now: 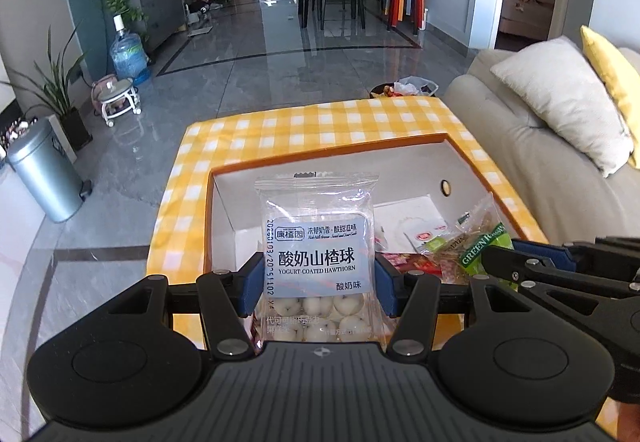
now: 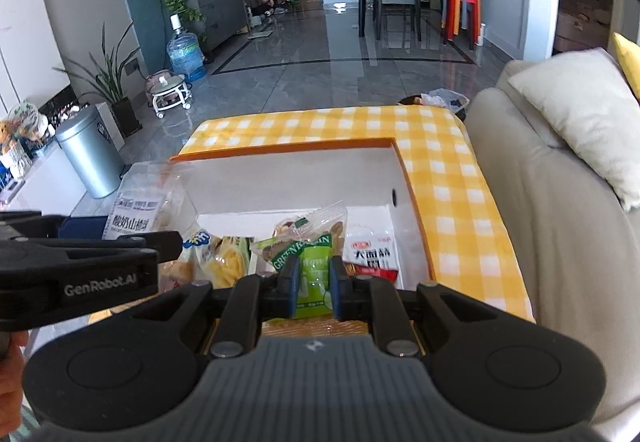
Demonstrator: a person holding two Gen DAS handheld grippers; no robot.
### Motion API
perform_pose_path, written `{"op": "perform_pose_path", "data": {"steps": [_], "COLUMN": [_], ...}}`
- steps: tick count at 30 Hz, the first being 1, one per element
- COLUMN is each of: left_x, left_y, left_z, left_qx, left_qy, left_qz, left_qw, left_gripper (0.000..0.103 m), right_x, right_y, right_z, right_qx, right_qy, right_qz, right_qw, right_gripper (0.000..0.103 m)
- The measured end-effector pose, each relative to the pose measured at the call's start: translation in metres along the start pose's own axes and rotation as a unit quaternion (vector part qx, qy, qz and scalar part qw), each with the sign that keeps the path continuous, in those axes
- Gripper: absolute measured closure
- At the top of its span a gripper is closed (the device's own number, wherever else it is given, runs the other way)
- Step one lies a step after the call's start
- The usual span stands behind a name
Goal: Organize snacks
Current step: 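Lift both bags and carry them over the box, then lower both bags into the box and open both tools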
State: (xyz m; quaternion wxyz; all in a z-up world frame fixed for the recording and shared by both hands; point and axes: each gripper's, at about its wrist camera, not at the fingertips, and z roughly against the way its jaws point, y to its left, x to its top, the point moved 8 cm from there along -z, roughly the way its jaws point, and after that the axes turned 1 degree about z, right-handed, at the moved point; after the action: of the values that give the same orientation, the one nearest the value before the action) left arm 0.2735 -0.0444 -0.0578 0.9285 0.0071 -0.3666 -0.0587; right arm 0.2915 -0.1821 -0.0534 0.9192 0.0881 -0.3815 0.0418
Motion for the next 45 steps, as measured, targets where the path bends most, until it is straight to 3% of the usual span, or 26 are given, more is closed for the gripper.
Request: {"op": "perform_pose_path", "data": {"steps": [13,23,34,39,45], "left_x": [0.011,0.005,0.008,0.009,0.01], "left_y": [0.003,-0.004,-0.015,-0.019,-0.024], "left_z": [-0.059,-0.103,-0.118,-0.116,-0.113], "left_qx": [0.013,0.001,-0.003,-0.028,-0.023], "left_qy": [0.048,0.087,0.097,0.096,0.093], "left_qz": [-0.053,-0.082,-0.113,-0.1,-0.111], "left_qw": [0.9974,0.9928,0.9888,0.9899,0.9892], "left_gripper": [0.039,0.039,0.036,0.033,0.032], "right_x": [0.021,0.017,0.001,0.003,0.005], "right_y": [-0.006,-0.012,-0.016,-0.017,-0.018], "right_z": [-0.07,-0.112,-0.136,-0.134,-0.128], "right_qx": [-0.015,-0.027,-0.029,-0.028,-0.029], "right_qy": [0.037,0.077,0.126,0.123,0.119], "right_qz": [0.066,0.105,0.098,0.096,0.095], "right_qw": [0.997,0.991,0.987,0.987,0.988], "right_gripper": [0.092,0.092,0.091,0.091,0.09]}}
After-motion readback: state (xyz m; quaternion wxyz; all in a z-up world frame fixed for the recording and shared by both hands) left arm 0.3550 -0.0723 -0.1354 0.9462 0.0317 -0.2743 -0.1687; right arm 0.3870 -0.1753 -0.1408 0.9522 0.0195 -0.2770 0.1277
